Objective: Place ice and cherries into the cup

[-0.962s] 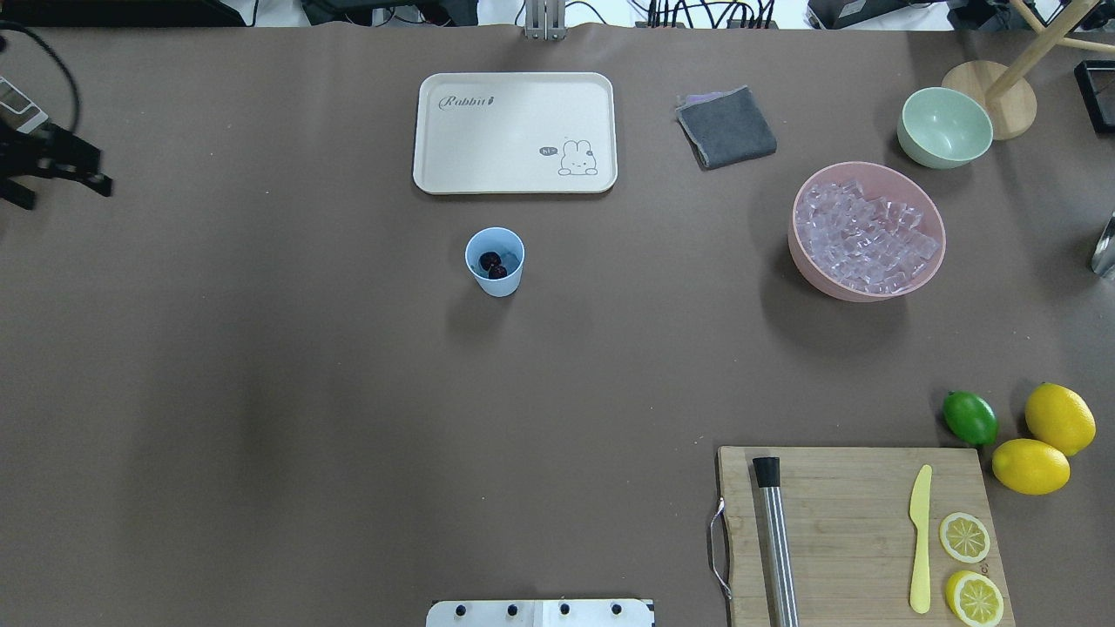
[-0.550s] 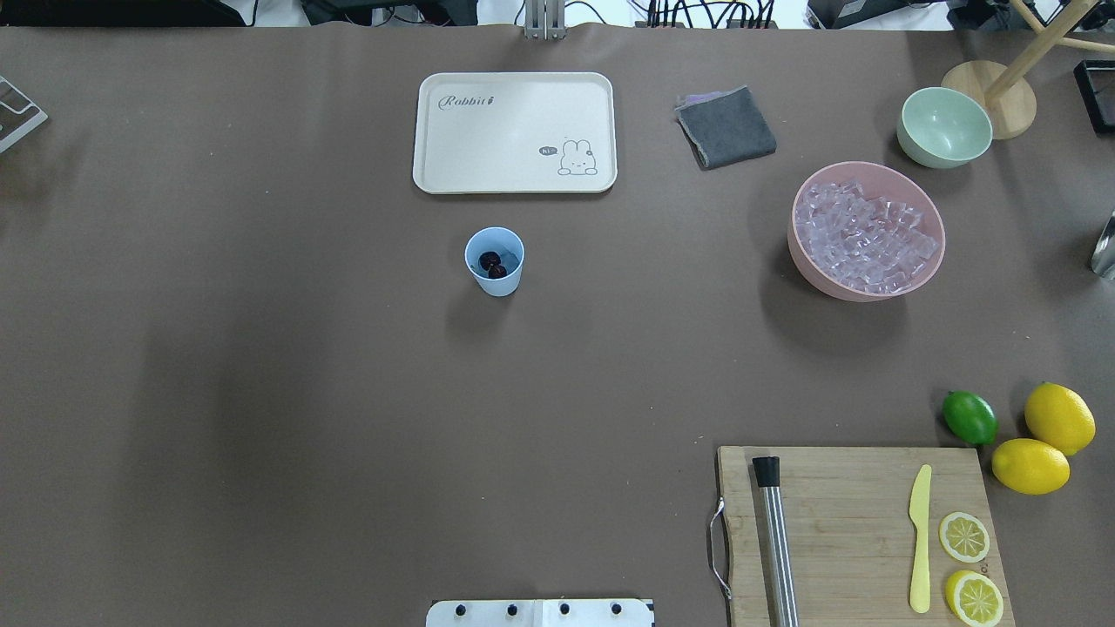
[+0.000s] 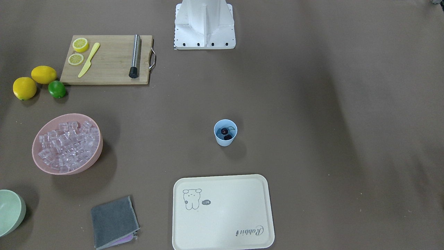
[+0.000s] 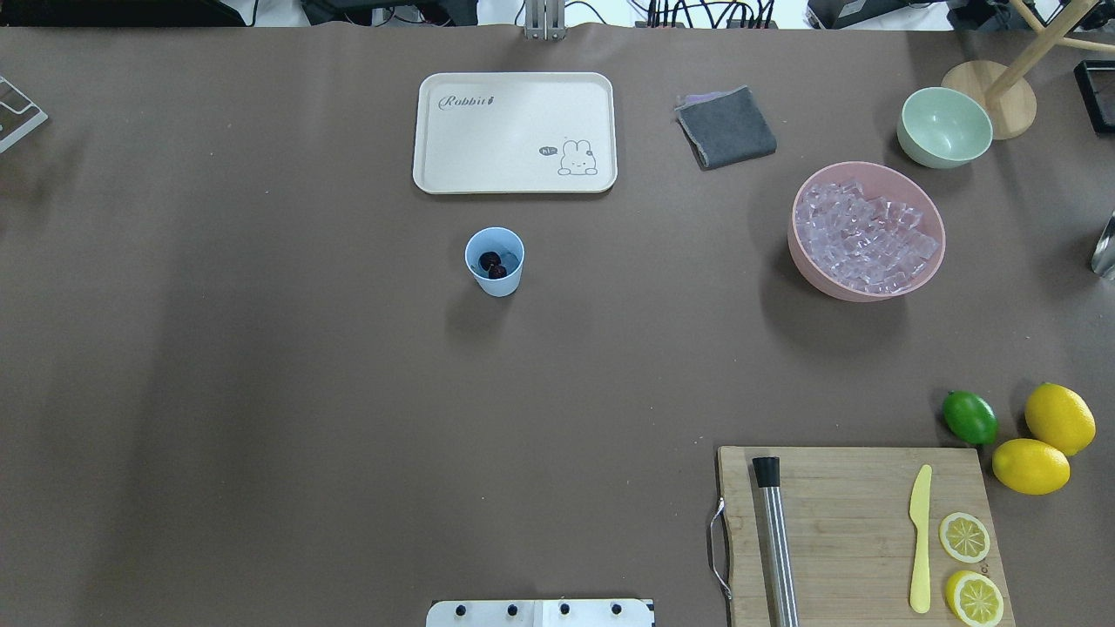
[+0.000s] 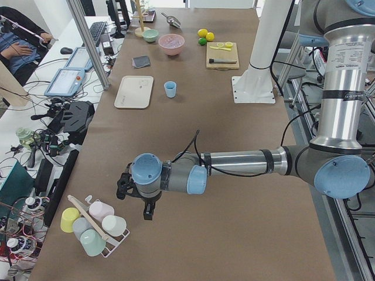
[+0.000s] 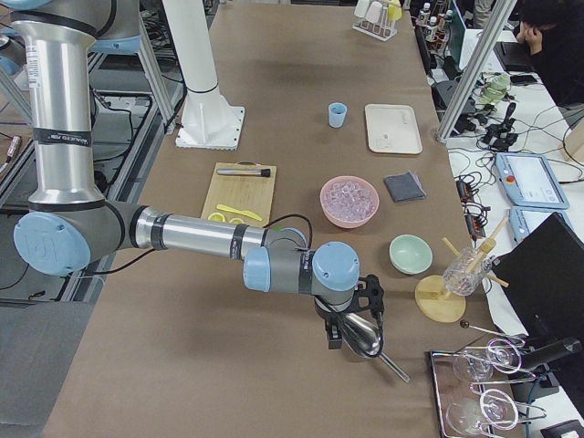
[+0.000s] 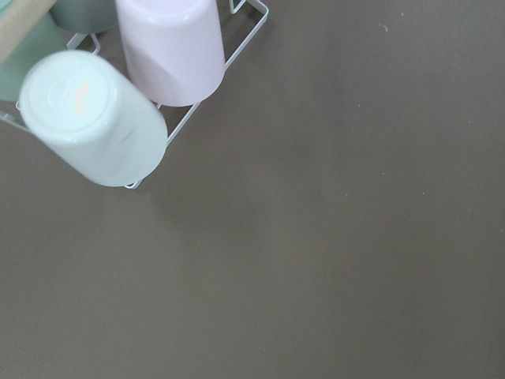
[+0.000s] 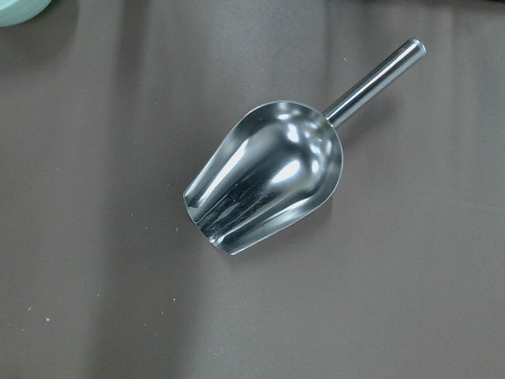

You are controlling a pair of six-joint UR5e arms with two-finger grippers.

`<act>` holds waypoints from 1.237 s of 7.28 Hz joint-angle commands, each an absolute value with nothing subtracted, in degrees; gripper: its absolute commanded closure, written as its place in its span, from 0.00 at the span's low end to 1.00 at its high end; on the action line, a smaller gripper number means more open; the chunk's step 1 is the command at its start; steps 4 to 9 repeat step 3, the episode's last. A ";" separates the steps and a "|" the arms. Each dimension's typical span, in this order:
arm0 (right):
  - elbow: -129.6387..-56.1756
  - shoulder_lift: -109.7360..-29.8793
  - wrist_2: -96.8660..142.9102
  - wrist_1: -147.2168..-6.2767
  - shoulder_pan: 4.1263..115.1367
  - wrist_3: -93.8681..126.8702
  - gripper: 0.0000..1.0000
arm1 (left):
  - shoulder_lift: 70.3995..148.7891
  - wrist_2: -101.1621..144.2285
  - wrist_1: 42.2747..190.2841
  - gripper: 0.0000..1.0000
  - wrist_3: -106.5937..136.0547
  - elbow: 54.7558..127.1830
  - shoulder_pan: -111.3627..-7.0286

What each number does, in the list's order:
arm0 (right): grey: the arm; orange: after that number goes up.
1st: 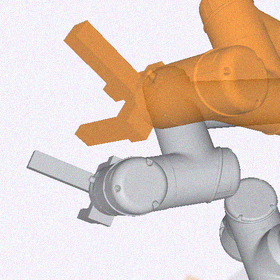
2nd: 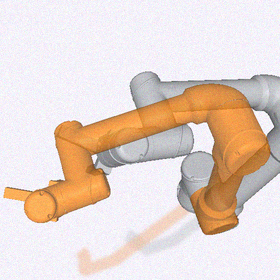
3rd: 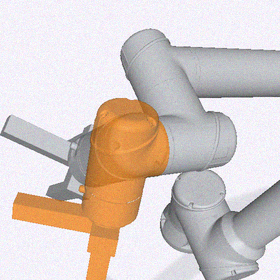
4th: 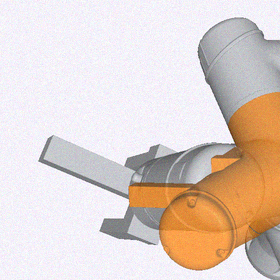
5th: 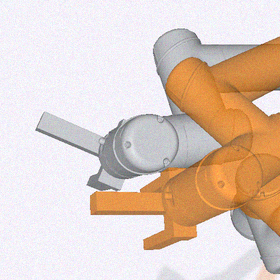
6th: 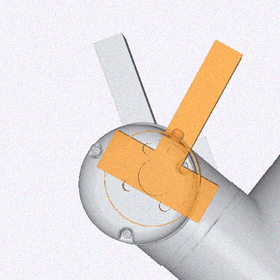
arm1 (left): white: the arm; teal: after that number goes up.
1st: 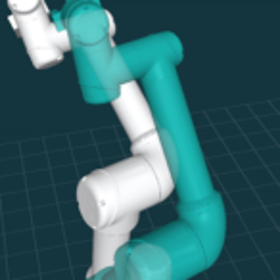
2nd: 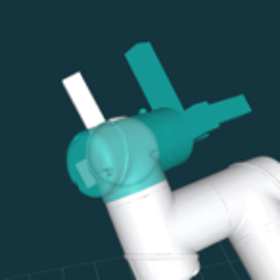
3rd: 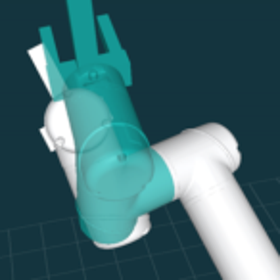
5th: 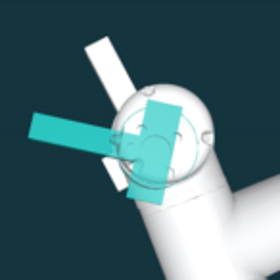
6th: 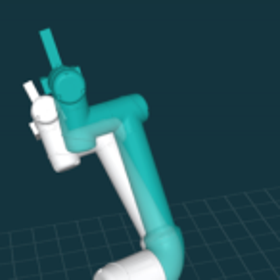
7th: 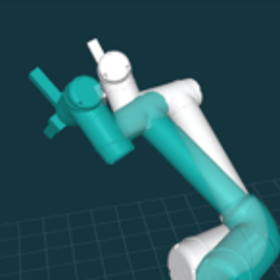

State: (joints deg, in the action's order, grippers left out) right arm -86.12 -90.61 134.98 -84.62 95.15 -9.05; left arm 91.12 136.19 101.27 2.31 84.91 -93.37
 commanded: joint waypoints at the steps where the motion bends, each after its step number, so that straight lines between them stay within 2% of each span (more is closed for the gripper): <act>1: -86.31 -90.79 134.91 -84.55 95.10 -9.05 0.00 | 89.39 131.76 101.61 0.02 8.16 87.79 -93.52; 9: -86.22 -90.62 134.74 -84.55 95.19 -8.96 0.00 | 90.00 130.69 98.99 0.02 7.74 88.06 -93.51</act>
